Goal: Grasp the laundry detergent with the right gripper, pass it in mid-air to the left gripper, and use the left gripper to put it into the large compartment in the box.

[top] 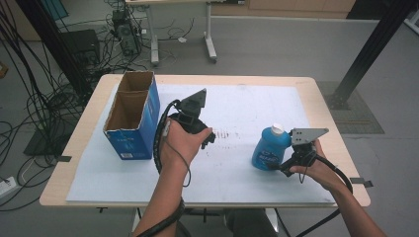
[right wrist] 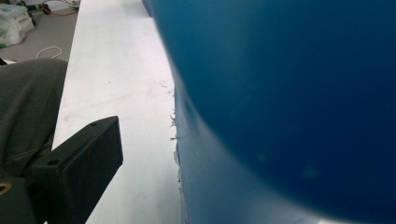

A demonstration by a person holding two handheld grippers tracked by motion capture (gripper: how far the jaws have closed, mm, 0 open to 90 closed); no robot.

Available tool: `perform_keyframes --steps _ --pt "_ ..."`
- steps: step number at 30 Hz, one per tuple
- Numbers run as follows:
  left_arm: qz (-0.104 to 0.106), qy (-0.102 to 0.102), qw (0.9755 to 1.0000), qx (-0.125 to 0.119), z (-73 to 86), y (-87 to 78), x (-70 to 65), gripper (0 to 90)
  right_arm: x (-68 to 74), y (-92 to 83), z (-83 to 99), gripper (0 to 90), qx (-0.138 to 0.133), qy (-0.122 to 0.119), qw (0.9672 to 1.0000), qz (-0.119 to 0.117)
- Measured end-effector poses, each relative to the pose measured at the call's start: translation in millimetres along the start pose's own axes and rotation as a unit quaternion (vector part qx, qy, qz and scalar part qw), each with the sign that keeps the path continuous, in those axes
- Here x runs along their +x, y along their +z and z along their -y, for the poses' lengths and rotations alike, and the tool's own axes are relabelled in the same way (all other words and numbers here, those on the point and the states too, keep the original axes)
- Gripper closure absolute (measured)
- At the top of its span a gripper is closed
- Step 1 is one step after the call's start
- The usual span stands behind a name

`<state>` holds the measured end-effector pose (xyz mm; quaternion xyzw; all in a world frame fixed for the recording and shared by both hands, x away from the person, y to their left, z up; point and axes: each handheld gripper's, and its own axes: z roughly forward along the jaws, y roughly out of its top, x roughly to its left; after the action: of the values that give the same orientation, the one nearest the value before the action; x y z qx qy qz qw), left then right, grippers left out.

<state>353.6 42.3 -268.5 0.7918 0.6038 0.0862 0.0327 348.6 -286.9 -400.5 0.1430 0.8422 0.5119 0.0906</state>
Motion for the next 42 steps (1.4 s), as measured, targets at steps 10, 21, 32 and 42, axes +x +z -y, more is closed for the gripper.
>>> perform_keyframes --steps 10,21,32,42 --pt "-0.001 0.002 1.0 0.001 -0.5 -0.4 -0.7 6.2 -0.1 0.1 0.5 1.7 -0.001 -0.002 1.0 0.001" --pt "-0.001 0.004 1.0 0.0 -1.3 -0.6 -1.8 6.2 -0.2 1.7 0.0 1.8 -0.001 -0.002 1.0 0.0" --pt "-0.002 0.002 1.0 0.001 -0.5 0.4 0.1 6.2 0.4 2.5 -0.4 1.8 0.0 -0.003 1.0 -0.002" --pt "-0.003 0.003 1.0 0.0 -1.1 -1.3 -0.6 6.2 0.4 2.3 -1.0 1.8 -0.004 -0.003 1.0 -0.003"
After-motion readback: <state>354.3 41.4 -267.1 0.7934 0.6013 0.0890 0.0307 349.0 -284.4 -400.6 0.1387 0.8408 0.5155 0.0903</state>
